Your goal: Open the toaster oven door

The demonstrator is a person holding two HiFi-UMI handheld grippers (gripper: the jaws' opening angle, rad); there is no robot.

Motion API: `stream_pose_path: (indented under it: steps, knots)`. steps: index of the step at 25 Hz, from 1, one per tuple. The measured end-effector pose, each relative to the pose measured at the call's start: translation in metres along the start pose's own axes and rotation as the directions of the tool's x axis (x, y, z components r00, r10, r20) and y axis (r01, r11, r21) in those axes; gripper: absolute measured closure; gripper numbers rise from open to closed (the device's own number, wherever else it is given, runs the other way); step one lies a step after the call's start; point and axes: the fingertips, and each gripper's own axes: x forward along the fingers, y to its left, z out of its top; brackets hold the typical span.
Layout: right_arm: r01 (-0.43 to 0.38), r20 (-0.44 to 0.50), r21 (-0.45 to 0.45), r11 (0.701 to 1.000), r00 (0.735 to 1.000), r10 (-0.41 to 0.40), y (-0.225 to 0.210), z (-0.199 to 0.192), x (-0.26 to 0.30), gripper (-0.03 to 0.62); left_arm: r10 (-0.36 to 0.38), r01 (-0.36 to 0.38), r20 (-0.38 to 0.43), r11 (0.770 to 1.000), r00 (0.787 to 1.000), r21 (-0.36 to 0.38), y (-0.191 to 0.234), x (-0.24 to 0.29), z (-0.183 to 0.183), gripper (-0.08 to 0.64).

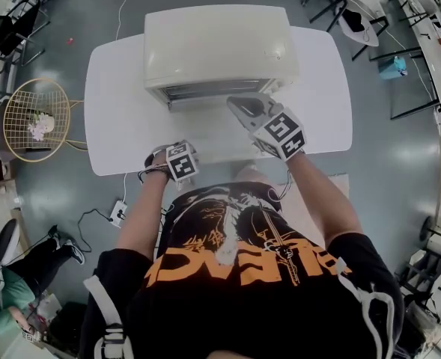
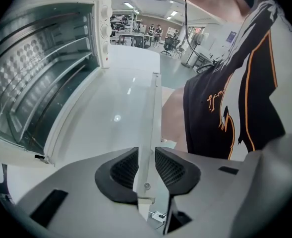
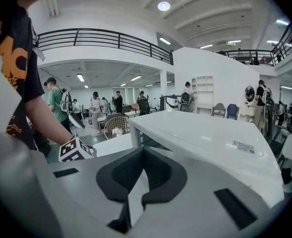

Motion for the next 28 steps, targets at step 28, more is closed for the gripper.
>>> stream_pose_path:
  steps: [28]
  knots:
    - [0.027,0.261,-0.007,1.000,0.965,-0.024,0.020,0.085,-0.043,0.579,0.591,-0.357,0.800,0.773,0.104,-0.525,0.033,-0.357,0.132,0.526]
